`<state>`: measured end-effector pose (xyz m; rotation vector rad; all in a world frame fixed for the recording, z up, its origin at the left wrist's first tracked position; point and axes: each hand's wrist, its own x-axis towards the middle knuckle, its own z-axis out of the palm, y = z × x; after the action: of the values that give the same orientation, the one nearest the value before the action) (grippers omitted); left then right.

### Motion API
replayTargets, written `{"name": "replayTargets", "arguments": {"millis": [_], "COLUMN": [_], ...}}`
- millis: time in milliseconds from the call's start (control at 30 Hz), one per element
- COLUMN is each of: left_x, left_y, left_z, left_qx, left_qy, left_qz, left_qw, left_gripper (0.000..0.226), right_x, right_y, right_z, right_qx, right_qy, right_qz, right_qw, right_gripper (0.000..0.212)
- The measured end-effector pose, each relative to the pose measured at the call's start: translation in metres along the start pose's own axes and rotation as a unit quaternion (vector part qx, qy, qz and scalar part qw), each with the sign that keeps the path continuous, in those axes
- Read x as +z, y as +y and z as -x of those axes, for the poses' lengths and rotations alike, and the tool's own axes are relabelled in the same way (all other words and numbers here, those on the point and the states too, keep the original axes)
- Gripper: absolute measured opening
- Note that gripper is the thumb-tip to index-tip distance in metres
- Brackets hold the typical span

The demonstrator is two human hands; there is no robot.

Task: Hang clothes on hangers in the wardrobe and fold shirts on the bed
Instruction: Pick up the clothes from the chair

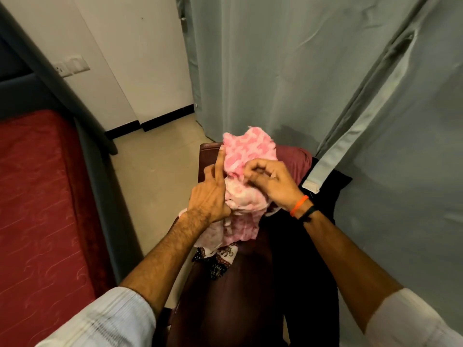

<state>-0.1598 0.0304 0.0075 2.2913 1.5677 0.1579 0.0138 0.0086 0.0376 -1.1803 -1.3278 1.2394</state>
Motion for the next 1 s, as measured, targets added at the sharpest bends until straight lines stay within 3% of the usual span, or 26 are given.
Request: {"name": "replayTargets", "arguments": {"millis": [67, 133, 200, 300, 400, 467, 533, 700, 767, 900, 1000], "left_x": [-0.008, -0.015, -0.019, -0.017, -0.017, -0.016, -0.017, -0.011, -0.007, 0.003, 0.009], "left_y": [0.004, 0.007, 0.008, 0.003, -0.005, -0.011, -0.012, -0.01, -0.01, -0.012, -0.016], "left_z": [0.006, 0.011, 0.019, 0.032, 0.036, 0.036, 0.038, 0.038, 0.032, 0.022, 0.012], "left_qx": [0.019, 0.038, 0.049, 0.064, 0.11, 0.128, 0.09, 0.011, 0.0, -0.004, -0.003], "left_qy": [0.009, 0.034, 0.061, 0.141, 0.192, 0.133, 0.059, -0.015, -0.03, -0.042, -0.042], "left_qz": [0.022, 0.031, 0.045, -0.006, -0.021, 0.029, 0.064, -0.05, -0.069, -0.077, -0.076], "left_qw": [1.0, 0.998, 0.996, 0.988, 0.975, 0.982, 0.992, 0.999, 0.997, 0.996, 0.996], "left_gripper": [0.108, 0.072, 0.068, 0.078, 0.073, 0.065, 0.047, 0.05, 0.056, 0.055, 0.057], "right_x": [0.008, 0.007, 0.004, -0.005, -0.013, -0.013, -0.009, -0.003, -0.004, -0.013, -0.024], "right_y": [-0.022, -0.034, -0.034, -0.013, 0.022, 0.035, 0.038, 0.05, 0.053, 0.056, 0.06], "right_z": [0.02, 0.032, 0.034, 0.026, 0.015, 0.012, 0.01, -0.008, -0.017, -0.04, -0.059], "right_qx": [0.014, 0.036, 0.032, 0.041, 0.137, 0.168, 0.178, 0.145, 0.104, 0.006, -0.009], "right_qy": [-0.118, -0.193, -0.151, 0.029, 0.153, 0.157, 0.142, 0.134, 0.129, 0.101, 0.053], "right_qz": [-0.07, -0.094, -0.081, 0.02, 0.15, 0.208, 0.236, 0.334, 0.426, 0.63, 0.696], "right_qw": [0.99, 0.976, 0.985, 0.999, 0.967, 0.951, 0.945, 0.922, 0.889, 0.77, 0.716], "right_gripper": [0.014, 0.01, 0.01, 0.016, 0.025, 0.022, 0.018, 0.016, 0.025, 0.043, 0.052]}}
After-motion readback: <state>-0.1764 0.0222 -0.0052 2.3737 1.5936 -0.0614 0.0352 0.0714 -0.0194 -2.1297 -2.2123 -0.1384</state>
